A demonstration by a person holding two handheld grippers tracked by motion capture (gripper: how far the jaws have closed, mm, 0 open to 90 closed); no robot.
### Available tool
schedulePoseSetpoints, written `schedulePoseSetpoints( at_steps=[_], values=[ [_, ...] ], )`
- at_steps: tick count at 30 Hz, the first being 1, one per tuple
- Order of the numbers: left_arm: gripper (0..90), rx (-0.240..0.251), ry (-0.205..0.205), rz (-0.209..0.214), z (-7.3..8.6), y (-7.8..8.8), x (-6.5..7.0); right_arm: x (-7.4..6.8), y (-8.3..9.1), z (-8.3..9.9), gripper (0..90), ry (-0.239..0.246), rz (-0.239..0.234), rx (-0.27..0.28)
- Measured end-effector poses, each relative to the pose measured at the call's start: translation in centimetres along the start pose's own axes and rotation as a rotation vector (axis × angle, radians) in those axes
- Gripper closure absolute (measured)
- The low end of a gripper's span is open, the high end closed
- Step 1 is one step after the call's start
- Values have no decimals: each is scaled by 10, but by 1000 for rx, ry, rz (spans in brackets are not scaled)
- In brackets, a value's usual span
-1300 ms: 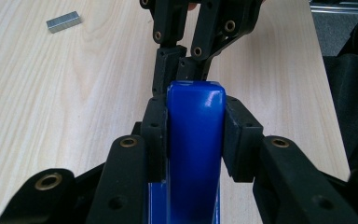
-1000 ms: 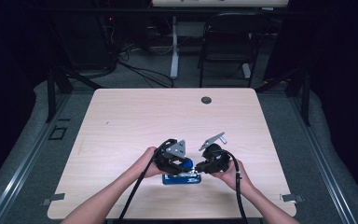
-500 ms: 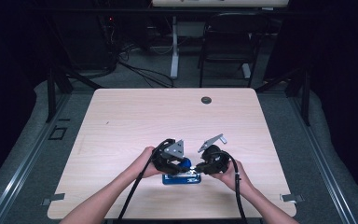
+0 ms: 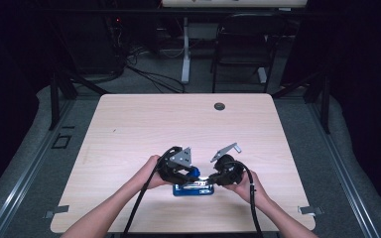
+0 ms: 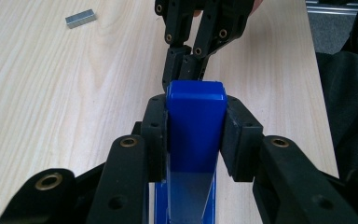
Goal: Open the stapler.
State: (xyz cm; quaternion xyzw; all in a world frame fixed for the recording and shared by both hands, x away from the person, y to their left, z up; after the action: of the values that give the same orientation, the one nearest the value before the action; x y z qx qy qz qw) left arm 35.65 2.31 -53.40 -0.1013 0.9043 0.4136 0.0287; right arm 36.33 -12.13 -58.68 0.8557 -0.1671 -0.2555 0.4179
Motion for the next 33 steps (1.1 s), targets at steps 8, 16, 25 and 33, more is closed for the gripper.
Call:
schedulePoseSetpoints(
  at_steps=[8,16,25,33],
  values=[
    [664,-9,-3,-5,0,1,0,0,0,0,832,-10,4,2],
    [664,-1,12,-1,4,7,-2,0,0,1,833,-14,4,-4],
    [664,-4,14,-9,6,12,-2,0,0,0,833,-6,9,-3],
    [662,7,31,-26,15,23,-2,1,1,0,833,10,13,-17]
  ],
)
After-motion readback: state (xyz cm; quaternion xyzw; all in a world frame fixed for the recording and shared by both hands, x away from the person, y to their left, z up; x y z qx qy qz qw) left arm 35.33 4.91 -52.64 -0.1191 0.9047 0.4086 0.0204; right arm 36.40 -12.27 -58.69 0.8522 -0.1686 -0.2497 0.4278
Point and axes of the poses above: each handheld gripper's, and its own axes: y roughly backward along the jaws, z roughly out of its underside, x roughly to its right, the point moved 6 cm from there along -y, roughly forward along the jaws, and after that the axes turned 8 degrees about -z, right-handed, at the moved point
